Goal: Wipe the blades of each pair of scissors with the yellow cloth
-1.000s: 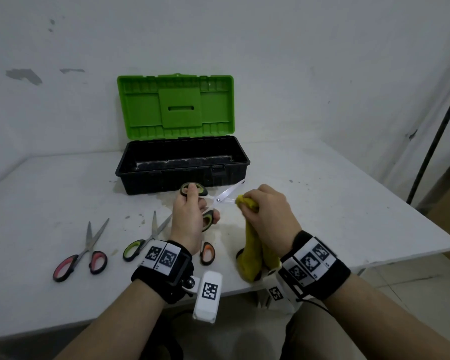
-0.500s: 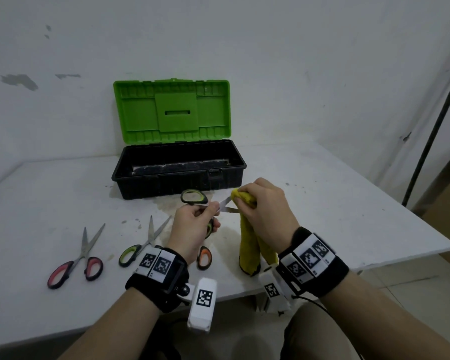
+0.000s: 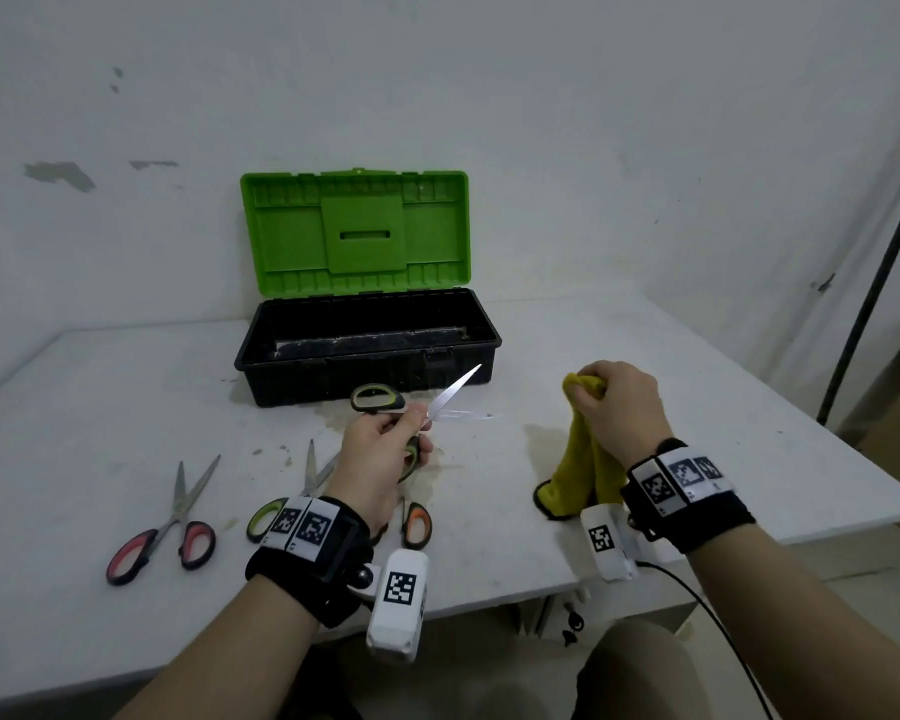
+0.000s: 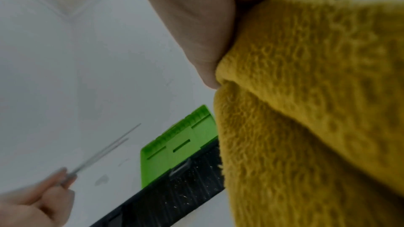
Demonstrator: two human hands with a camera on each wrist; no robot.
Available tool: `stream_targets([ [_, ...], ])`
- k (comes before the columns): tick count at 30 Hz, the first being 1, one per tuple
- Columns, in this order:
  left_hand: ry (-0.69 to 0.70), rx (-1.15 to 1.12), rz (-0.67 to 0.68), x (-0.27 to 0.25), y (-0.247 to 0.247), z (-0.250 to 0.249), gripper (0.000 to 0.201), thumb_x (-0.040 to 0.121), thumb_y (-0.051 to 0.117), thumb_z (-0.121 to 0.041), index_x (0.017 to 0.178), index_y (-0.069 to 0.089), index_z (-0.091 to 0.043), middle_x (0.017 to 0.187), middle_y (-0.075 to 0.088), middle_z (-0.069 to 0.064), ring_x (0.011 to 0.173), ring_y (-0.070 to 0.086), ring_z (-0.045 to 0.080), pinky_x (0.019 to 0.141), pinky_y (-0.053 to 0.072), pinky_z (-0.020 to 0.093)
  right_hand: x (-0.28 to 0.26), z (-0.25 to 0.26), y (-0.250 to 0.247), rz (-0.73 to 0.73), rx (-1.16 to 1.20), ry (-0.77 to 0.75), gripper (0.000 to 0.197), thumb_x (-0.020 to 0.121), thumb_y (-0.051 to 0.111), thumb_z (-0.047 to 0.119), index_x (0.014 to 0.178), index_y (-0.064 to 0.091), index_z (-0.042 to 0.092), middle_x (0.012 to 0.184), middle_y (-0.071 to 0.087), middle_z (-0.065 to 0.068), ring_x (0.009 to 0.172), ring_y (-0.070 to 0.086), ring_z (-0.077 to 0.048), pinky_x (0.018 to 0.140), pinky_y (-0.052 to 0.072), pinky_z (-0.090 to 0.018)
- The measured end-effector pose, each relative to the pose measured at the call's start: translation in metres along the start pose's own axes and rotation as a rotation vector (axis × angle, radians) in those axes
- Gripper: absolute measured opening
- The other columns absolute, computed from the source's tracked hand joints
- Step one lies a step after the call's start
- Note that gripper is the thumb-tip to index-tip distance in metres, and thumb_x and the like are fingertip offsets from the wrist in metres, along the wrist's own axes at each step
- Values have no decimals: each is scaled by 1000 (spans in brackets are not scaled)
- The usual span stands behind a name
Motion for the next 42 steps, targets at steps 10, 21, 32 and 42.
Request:
stream_targets([
  [10, -18, -140, -15, 4, 32, 2, 25, 95, 66, -19, 95, 68, 6, 71, 60, 7, 59, 57, 10, 56, 53, 22, -14, 4, 13, 165, -204, -23, 37, 89, 55, 48, 119, 62, 28, 127, 52, 4, 121, 46, -19, 102, 30, -42],
  [21, -95, -240, -41, 5, 72, 0, 24, 95, 66, -28, 93, 70, -4, 71, 61, -1, 66, 54, 14, 59, 46, 28, -64, 57, 20, 536, 480, -83, 32, 89, 61, 47, 82, 72, 17, 77, 73, 0, 63, 61, -4, 58, 46, -19],
  [32, 32, -164, -52, 2, 39, -3, 20, 98, 61, -35, 109, 67, -19, 98, 67, -2, 85, 61, 16, 77, 48, 31, -58, 48, 13, 501, 564, 3, 31, 95, 57, 32, 74, 63, 8, 69, 69, -5, 66, 68, -16, 64, 49, -27],
  [42, 65, 117, 65, -5, 19, 6, 18, 89, 72, -15, 104, 75, -5, 89, 78, 5, 74, 71, 9, 76, 55, 23, -55, 54, 23, 371, 553, 34, 42, 96, 53, 34, 73, 62, 0, 62, 68, -8, 57, 61, -17, 61, 49, -31],
])
Point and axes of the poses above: each hand's wrist, its own x-axis towards the middle knuckle, its own y-axis out of the palm, z = x × y, the point moved 1 cm from there along x, towards the middle knuckle
